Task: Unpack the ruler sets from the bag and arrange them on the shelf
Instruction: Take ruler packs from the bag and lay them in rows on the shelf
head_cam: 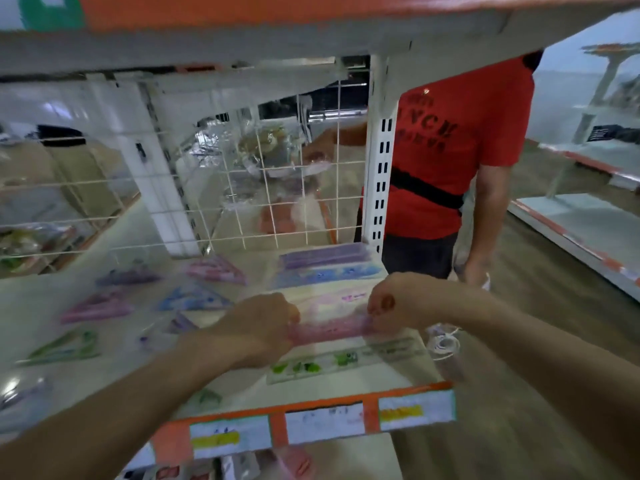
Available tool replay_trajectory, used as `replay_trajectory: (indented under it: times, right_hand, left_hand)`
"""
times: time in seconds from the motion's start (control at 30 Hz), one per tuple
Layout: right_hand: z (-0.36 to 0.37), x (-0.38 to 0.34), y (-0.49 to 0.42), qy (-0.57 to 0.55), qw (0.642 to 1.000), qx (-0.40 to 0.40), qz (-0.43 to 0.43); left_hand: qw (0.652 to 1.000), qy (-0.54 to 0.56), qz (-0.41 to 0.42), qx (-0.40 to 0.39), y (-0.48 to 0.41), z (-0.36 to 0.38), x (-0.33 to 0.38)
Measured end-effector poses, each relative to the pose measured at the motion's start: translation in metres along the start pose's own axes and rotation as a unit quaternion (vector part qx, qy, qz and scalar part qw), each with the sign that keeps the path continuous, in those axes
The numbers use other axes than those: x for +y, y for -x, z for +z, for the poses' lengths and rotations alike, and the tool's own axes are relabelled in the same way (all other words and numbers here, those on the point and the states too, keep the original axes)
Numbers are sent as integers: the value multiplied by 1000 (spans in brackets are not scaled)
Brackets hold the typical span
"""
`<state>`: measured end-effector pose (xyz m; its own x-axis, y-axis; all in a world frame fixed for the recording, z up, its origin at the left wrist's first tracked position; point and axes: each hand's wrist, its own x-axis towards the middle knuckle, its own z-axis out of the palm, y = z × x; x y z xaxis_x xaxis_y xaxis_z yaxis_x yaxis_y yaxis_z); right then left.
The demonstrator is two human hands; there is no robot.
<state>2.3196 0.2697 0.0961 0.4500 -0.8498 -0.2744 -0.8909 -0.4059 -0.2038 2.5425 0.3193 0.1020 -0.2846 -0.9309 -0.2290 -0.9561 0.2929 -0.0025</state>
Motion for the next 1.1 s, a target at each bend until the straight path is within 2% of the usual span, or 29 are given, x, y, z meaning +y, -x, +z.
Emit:
replay_trajectory:
  times: [0.13,0.3,0.5,0.67,0.9,1.1]
  right_hand:
    - [-3,7,4,-20,1000,-19,3]
    - [7,15,7,-74,997,16,-1]
    - [5,22,13,-175,984,32,-8]
    - [13,30,16,-182,981,23,61]
    - [11,29,26,-266,962,21,62]
    - [14,34,28,-302,952,27,48]
  left_hand:
    - [1000,-7,-14,-19,0,-6,12]
    - [999,11,-40,-32,4,-8,12]
    - [997,55,-52,-4,6,-3,12]
    - [996,65,-67,0,7,-4,13]
    - [995,77,-59,23,3,-7,26]
    - [995,84,-54,6,6,-6,21]
